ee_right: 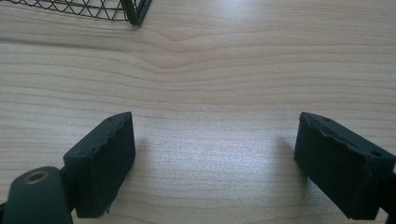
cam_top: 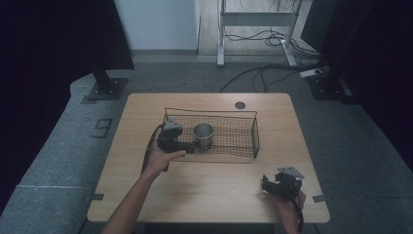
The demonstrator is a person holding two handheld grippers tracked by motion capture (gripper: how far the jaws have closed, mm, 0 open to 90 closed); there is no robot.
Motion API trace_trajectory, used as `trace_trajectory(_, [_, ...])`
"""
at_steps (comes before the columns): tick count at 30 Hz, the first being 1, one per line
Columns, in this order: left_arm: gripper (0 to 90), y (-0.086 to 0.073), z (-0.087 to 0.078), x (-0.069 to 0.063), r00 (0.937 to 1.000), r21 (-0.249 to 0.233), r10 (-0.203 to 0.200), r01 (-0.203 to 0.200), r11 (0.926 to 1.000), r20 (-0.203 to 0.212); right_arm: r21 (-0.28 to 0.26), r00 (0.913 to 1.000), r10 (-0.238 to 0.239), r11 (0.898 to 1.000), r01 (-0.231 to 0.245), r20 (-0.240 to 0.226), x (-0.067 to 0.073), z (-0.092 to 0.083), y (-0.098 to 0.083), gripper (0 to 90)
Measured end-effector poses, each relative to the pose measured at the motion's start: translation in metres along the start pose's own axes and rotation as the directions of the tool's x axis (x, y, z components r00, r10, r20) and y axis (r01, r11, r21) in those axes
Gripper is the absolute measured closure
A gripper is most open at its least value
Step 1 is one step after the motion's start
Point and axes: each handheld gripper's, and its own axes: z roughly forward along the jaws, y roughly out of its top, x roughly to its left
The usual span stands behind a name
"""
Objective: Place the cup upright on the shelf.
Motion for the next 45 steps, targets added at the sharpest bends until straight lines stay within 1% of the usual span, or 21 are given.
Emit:
trace_trajectory(3, [11.6, -0.008, -0.004, 0.0, 1.0, -0.005, -0.002, 0.002, 1.0, 0.004, 0.0, 1.0, 0.003, 1.0, -0.003, 0.0, 0.0, 0.0, 0.0, 12.3])
trace_trajectory(5, [11.9, -0.019, -0.01, 0.0, 0.9999, -0.017, -0.01, 0.01, 0.9998, 0.01, 0.0, 1.0, 0.0, 1.0, 0.0, 0.0, 0.0, 0.0, 0.0, 12.3])
trace_trajectory(9, [12.7, -0.034, -0.017, -0.002, 0.9997, -0.025, -0.011, 0.011, 0.9996, 0.022, 0.001, 1.0, 0.001, 1.0, -0.001, 0.0, 0.0, 0.0, 0.0, 12.3])
trace_trajectory(11, [12.9, -0.037, -0.018, -0.003, 0.9997, -0.029, -0.01, 0.011, 0.9995, 0.02, 0.001, 1.0, 0.001, 1.0, -0.001, 0.0, 0.0, 0.0, 0.0, 12.3])
trace_trajectory(13, [13.6, -0.049, -0.023, -0.005, 0.9999, -0.047, -0.007, 0.007, 0.9989, 0.013, 0.001, 1.0, 0.001, 1.0, -0.001, 0.0, 0.0, 0.0, 0.0, 12.3])
trace_trajectory(15, [14.2, -0.058, -0.025, -0.007, 1.0, -0.048, -0.001, 0.002, 0.9988, 0.004, 0.0, 1.0, 0.001, 1.0, -0.001, 0.0, 0.0, 0.0, 0.0, 12.4])
trace_trajectory(16, [14.3, -0.058, -0.025, -0.007, 1.0, -0.048, -0.001, 0.002, 0.9988, 0.004, 0.0, 1.0, 0.001, 1.0, -0.001, 0.0, 0.0, 0.0, 0.0, 12.4])
trace_trajectory(17, [14.5, -0.066, -0.028, -0.008, 1.0, -0.048, -0.004, 0.005, 0.9988, 0.005, 0.001, 1.0, 0.001, 1.0, -0.001, 0.0, 0.0, 0.0, 0.0, 12.4])
trace_trajectory(19, [14.6, -0.07, -0.029, -0.007, 1.0, -0.048, -0.008, 0.008, 0.9988, 0.006, 0.0, 1.0, 0.001, 1.0, -0.001, 0.0, 0.0, 0.0, 0.0, 12.3])
trace_trajectory(20, [14.7, -0.079, -0.031, -0.007, 1.0, -0.042, -0.009, 0.01, 0.9991, 0.003, 0.001, 1.0, 0.001, 1.0, -0.001, 0.0, 0.0, 0.0, 0.0, 12.4])
trace_trajectory(21, [14.6, -0.079, -0.031, -0.007, 1.0, -0.042, -0.009, 0.01, 0.9991, 0.003, 0.0, 1.0, 0.001, 1.0, -0.001, 0.0, 0.0, 0.0, 0.0, 12.4])
trace_trajectory(23, [14.7, -0.091, -0.035, -0.006, 0.9999, -0.032, -0.013, 0.012, 0.9994, -0.004, 0.0, 1.0, 0.0, 1.0, 0.0, 0.0, 0.0, 0.0, 0.0, 12.4])
trace_trajectory(26, [14.6, -0.099, -0.037, -0.005, 0.9999, -0.024, -0.015, 0.015, 0.9996, -0.003, 0.0, 1.0, 0.001, 1.0, -0.001, 0.0, 0.0, 0.0, 0.0, 12.4])
trace_trajectory(29, [14.7, -0.113, -0.04, -0.002, 0.9993, -0.025, -0.038, 0.038, 0.999, -0.003, 0.0, 1.0, 0.0, 1.0, 0.0, 0.0, 0.0, 0.0, 0.0, 12.4])
trace_trajectory(32, [14.8, -0.119, -0.039, 0.0, 0.9986, -0.015, -0.052, 0.052, 0.9985, 0.005, 0.0, 1.0, 0.001, 1.0, -0.001, 0.001, 0.0, 0.0, 0.0, 12.6])
trace_trajectory(33, [14.8, -0.123, -0.038, 0.001, 0.9992, 0.008, -0.036, 0.036, 0.9993, -0.019, 0.0, 1.0, 0.001, 1.0, -0.001, 0.001, 0.0, 0.0, 0.0, 12.6])
trace_trajectory(34, [14.8, -0.125, -0.037, 0.001, 0.9991, 0.014, -0.033, 0.034, 0.9993, -0.027, 0.0, 1.0, 0.001, 1.0, -0.001, 0.001, 0.0, 0.0, 0.0, 12.6])
trace_trajectory(36, [14.8, -0.128, -0.037, 0.003, 0.9989, 0.019, -0.039, 0.039, 0.999, -0.026, 0.0, 1.0, 0.001, 1.0, -0.001, 0.0, 0.0, 0.0, 0.0, 12.7])
trace_trajectory(37, [14.8, -0.132, -0.036, 0.005, 0.9982, 0.025, -0.053, 0.054, 0.9982, -0.029, 0.0, 1.0, 0.0, 1.0, 0.0, 0.0, 0.0, 0.0, 0.0, 12.7])
trace_trajectory(42, [15.0, -0.132, -0.036, 0.005, 0.998, 0.024, -0.058, 0.058, 0.998, -0.028, 0.0, 1.0, 0.001, 1.0, -0.001, 0.001, 0.0, 0.0, 0.0, 12.7])
trace_trajectory(45, [15.0, -0.132, -0.034, 0.003, 0.9984, 0.031, -0.049, 0.05, 0.9983, -0.027, 0.0, 1.0, 0.001, 1.0, -0.001, 0.0, 0.0, 0.0, 0.0, 12.7])
